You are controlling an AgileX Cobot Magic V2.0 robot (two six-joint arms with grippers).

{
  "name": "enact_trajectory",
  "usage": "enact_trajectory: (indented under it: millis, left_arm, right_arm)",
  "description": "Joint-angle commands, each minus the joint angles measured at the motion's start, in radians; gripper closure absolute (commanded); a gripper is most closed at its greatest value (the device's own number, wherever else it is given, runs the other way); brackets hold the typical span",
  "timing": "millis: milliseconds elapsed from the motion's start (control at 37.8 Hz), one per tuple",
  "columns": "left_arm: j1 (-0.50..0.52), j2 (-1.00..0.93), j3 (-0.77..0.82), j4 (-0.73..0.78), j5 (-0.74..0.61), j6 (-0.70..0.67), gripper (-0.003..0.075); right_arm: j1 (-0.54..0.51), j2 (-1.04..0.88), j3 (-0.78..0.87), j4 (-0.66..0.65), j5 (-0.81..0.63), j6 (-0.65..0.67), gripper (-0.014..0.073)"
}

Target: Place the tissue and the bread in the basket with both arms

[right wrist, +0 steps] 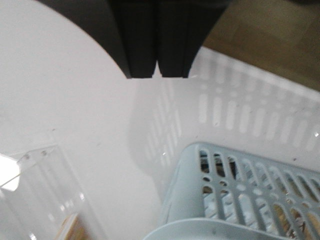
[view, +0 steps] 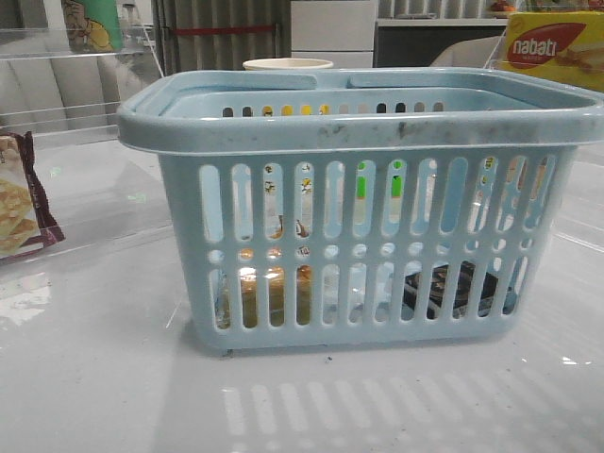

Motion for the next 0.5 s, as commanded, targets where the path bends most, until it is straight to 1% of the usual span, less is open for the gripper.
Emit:
enact_trajectory:
  millis: [0,185,397,476]
  left_arm:
    - [0.000,-0.018,-0.003,-0.011,-0.088,-0.007,0.0629]
    - [0.000,-0.018,-0.003,-0.011,-0.088,-0.007,0.0629]
    - [0.000,-0.018,-0.003,-0.011,-0.088,-0.007,0.0629]
    - [0.000,-0.018,-0.003,-0.011,-0.088,-0.007,0.0629]
  right_arm:
    - [-0.073,-0.074,0.065,-0.004,-0.224,-0.042,0.0536]
    - [-0.190,-0.212,0.251,0.021,-0.447,-0.042,0.0536]
    - [-0.241,-0.332,0.424,0.036,-0.641,-0.028,0.0536]
    - [-0.251,-0.331,0.460,0.044,-0.696,-0.028,0.0536]
